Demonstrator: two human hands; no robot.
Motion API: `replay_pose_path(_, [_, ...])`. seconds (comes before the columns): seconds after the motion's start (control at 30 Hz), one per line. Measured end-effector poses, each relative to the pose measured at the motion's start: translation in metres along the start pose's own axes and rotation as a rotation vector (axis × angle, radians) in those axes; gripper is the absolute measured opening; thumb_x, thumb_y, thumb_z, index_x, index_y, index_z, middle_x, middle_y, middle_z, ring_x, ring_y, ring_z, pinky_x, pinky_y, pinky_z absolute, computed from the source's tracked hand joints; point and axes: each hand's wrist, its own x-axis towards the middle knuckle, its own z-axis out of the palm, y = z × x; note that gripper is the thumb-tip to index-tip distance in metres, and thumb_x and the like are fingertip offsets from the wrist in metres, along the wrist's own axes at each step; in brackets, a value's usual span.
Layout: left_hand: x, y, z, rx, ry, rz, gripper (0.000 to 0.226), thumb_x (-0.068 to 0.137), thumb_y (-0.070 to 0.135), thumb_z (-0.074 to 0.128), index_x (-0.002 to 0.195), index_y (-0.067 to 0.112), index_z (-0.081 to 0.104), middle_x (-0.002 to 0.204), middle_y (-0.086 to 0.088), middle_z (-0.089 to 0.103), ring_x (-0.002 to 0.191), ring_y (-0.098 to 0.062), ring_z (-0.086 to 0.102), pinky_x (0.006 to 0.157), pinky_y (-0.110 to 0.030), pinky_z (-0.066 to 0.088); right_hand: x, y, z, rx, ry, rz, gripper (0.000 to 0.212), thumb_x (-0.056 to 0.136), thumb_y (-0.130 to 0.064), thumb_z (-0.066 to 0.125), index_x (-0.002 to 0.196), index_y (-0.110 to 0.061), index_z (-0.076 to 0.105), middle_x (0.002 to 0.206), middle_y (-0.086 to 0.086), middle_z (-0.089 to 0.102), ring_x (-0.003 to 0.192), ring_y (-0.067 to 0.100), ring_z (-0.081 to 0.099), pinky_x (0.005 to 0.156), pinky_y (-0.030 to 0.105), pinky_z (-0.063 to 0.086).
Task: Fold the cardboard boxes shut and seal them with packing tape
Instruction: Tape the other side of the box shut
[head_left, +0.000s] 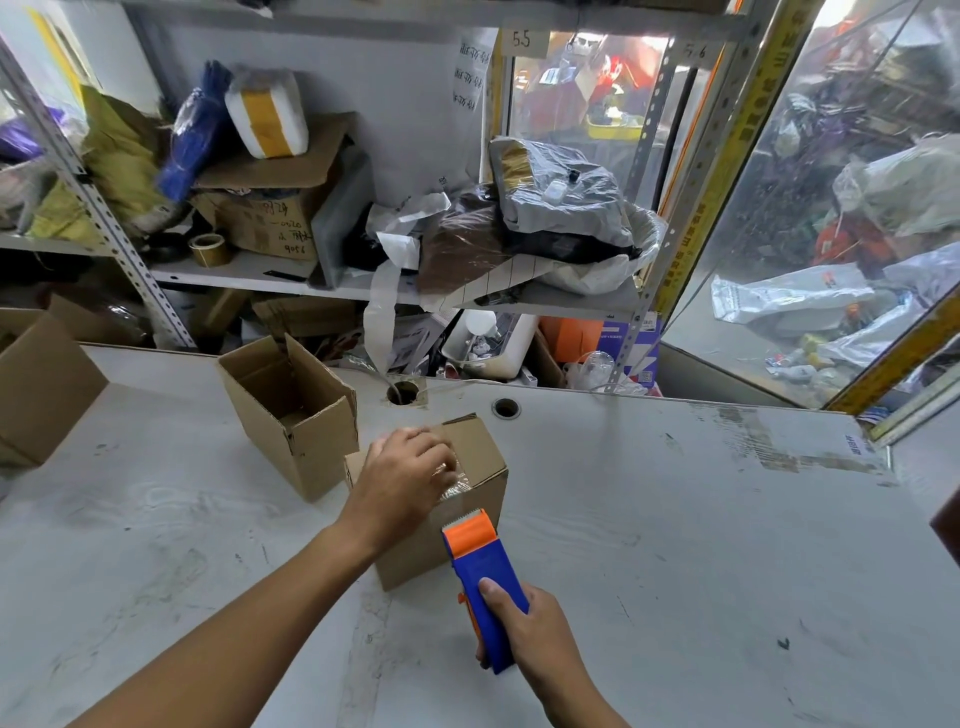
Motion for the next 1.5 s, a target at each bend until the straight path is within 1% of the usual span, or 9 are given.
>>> replay_pose_path(0.07, [-0.004,-0.001,0.002,0.025,-0.085,0.029,0.032,0.088,0.057,0.061,0.105,0.03,0.061,0.138,0.007,0.059,0.141,-0.023,0.041,0.112,-0.07,0.03,0.001,0.0,-0.001,0.004,0.002,-0.003,0.039,0.092,-0.045,0.061,0.095,-0.007,0.072,0.071,0.011,0.074,0.057,0.024,0.069,0.062,0.036,0.06])
replay_pose_path(0.17, [-0.005,-0.001,0.0,0.07,-0.185,0.051,0.036,0.088,0.056,0.062,0.111,0.029,0.056,0.155,0.005,0.045,0.152,-0.026,0.025,0.115,-0.073,0.017,0.002,-0.001,-0.001,-0.01,0.0,-0.015,0.038,0.093,-0.044,0.06,0.095,-0.007,0.07,0.073,0.015,0.073,0.057,0.022,0.07,0.059,0.031,0.059])
replay_pose_path(0.5, [-0.006,-0.003,0.002,0.078,-0.168,0.068,0.025,0.094,0.047,0.059,0.106,0.026,0.053,0.153,-0.003,0.047,0.149,-0.031,0.031,0.115,-0.069,0.024,-0.001,0.011,-0.002,-0.014,-0.007,0.003,0.035,0.093,-0.045,0.06,0.093,-0.013,0.073,0.083,0.023,0.075,0.059,0.023,0.07,0.062,0.033,0.059])
replay_pose_path(0.7, [-0.007,-0.003,0.001,0.065,-0.154,0.083,0.026,0.091,0.048,0.062,0.101,0.026,0.052,0.15,-0.005,0.051,0.147,-0.033,0.034,0.114,-0.07,0.025,-0.006,0.014,-0.004,-0.028,-0.002,-0.007,0.037,0.093,-0.046,0.06,0.092,-0.013,0.076,0.074,0.024,0.074,0.058,0.026,0.071,0.062,0.036,0.058])
replay_pose_path(0.87, [-0.008,-0.001,-0.002,0.038,-0.176,0.063,0.024,0.093,0.048,0.06,0.103,0.027,0.052,0.154,-0.003,0.046,0.15,-0.03,0.028,0.117,-0.068,0.021,-0.007,0.012,0.001,-0.023,0.006,0.032,0.038,0.093,-0.046,0.06,0.095,-0.01,0.074,0.072,0.014,0.074,0.057,0.022,0.071,0.059,0.029,0.059])
replay_pose_path(1.13, [-0.005,-0.001,-0.01,0.032,-0.191,0.067,0.022,0.095,0.049,0.056,0.104,0.029,0.05,0.158,0.0,0.041,0.153,-0.026,0.022,0.119,-0.066,0.018,-0.014,0.013,0.002,-0.052,0.03,0.058,0.038,0.092,-0.046,0.061,0.09,-0.011,0.075,0.071,0.017,0.075,0.057,0.024,0.07,0.061,0.033,0.06])
replay_pose_path(1.2, [-0.007,-0.002,-0.011,0.064,-0.211,0.071,0.027,0.094,0.052,0.056,0.107,0.03,0.05,0.159,0.002,0.039,0.153,-0.026,0.021,0.119,-0.067,0.017,-0.014,0.009,0.004,-0.052,0.042,0.052,0.038,0.092,-0.044,0.063,0.086,-0.009,0.077,0.072,0.025,0.074,0.055,0.027,0.069,0.058,0.034,0.058])
replay_pose_path(1.37, [-0.009,-0.001,-0.005,0.173,-0.23,0.098,0.054,0.082,0.06,0.066,0.121,0.028,0.047,0.157,0.003,0.038,0.153,-0.029,0.02,0.116,-0.072,0.017,-0.011,-0.003,0.008,-0.099,0.087,0.104,0.042,0.092,-0.044,0.063,0.085,-0.005,0.076,0.067,0.018,0.075,0.051,0.025,0.069,0.058,0.035,0.061])
replay_pose_path(1.5, [-0.007,0.002,-0.004,0.171,-0.238,0.071,0.053,0.082,0.056,0.066,0.12,0.025,0.046,0.155,0.002,0.041,0.152,-0.038,0.02,0.115,-0.069,0.022,-0.006,-0.022,0.013,-0.119,0.115,0.129,0.041,0.091,-0.037,0.064,0.083,0.004,0.071,0.061,0.018,0.07,0.048,0.027,0.066,0.054,0.039,0.06])
